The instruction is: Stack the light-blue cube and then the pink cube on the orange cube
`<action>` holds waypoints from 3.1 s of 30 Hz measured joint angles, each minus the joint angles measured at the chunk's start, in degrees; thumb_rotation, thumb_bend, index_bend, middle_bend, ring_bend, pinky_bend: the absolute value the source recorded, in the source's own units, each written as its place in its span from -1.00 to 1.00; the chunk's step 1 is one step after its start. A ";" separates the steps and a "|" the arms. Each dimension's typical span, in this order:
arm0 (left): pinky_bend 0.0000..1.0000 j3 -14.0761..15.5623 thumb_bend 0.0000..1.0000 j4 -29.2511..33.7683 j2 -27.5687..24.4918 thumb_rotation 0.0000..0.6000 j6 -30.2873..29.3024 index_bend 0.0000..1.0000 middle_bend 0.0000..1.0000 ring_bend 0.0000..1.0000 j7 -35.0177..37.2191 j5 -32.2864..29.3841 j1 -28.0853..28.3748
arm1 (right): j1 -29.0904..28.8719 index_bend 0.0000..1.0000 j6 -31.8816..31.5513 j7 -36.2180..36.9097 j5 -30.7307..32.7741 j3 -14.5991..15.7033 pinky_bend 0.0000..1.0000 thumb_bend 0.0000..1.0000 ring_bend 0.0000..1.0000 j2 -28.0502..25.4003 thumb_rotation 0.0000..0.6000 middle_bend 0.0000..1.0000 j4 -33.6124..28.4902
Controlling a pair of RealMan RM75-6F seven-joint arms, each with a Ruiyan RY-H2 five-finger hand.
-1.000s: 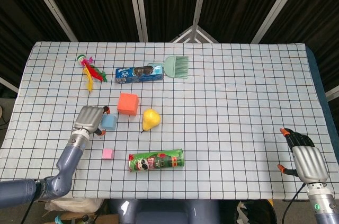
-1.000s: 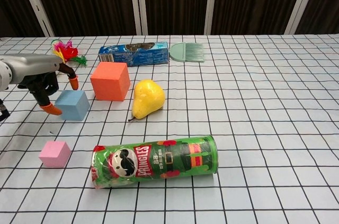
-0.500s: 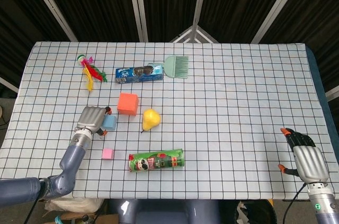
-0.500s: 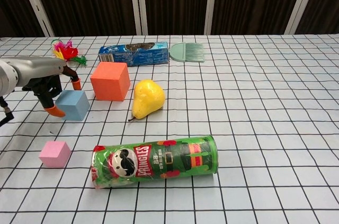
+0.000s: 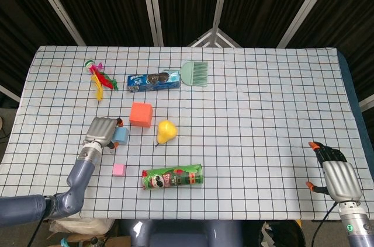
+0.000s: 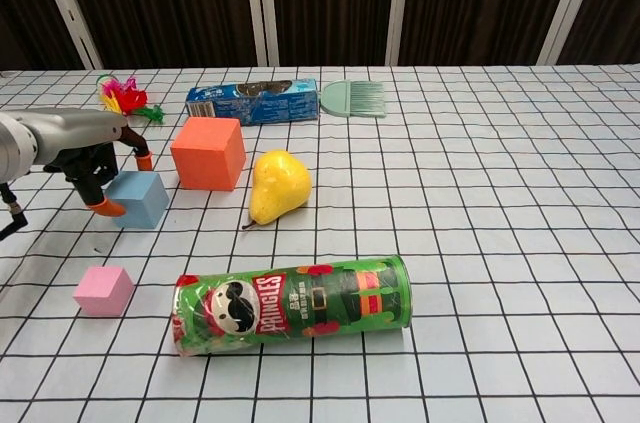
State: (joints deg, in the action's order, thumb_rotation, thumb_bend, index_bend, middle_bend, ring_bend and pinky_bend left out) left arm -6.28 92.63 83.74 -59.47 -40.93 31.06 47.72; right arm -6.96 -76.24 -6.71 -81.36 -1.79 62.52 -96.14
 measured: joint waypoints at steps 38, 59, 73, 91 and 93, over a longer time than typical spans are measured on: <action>0.70 -0.17 -0.29 3.46 -1.57 1.00 -2.71 -0.29 0.69 0.57 0.20 -0.14 0.15 | -0.08 -0.77 0.32 0.77 -0.06 0.26 -0.67 -0.65 -0.69 -0.50 1.00 -0.73 -0.43; 0.71 -6.92 -0.29 17.31 -10.76 1.00 -12.57 -0.23 0.69 0.57 -7.56 -9.13 3.86 | -0.14 -0.77 0.69 0.81 0.14 0.41 -0.67 -0.65 -0.69 -0.47 1.00 -0.73 -0.46; 0.71 -12.94 -0.29 9.83 -7.82 1.00 -8.99 -0.20 0.69 0.57 -11.43 -21.94 12.30 | 0.46 -0.77 -0.40 0.45 1.12 -0.03 -0.67 -0.65 -0.69 -0.82 1.00 -0.73 -0.55; 0.71 -11.29 -0.29 -2.43 -1.76 1.00 -1.19 -0.20 0.69 0.57 -13.01 -25.24 17.50 | -0.43 -0.77 2.03 -1.07 4.93 -1.06 -0.67 -0.65 -0.69 -0.05 1.00 -0.73 0.40; 0.71 -11.26 -0.29 -2.77 -1.39 1.00 -1.11 -0.20 0.69 0.57 -13.06 -25.36 17.91 | -0.43 -0.77 2.01 -0.98 4.92 -1.06 -0.67 -0.65 -0.69 -0.10 1.00 -0.73 0.35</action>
State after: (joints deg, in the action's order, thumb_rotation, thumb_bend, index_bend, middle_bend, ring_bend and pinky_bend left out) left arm -17.53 89.86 82.35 -60.58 -53.99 5.69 65.62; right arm -7.39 -74.23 -7.69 -76.44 -2.85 62.42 -95.79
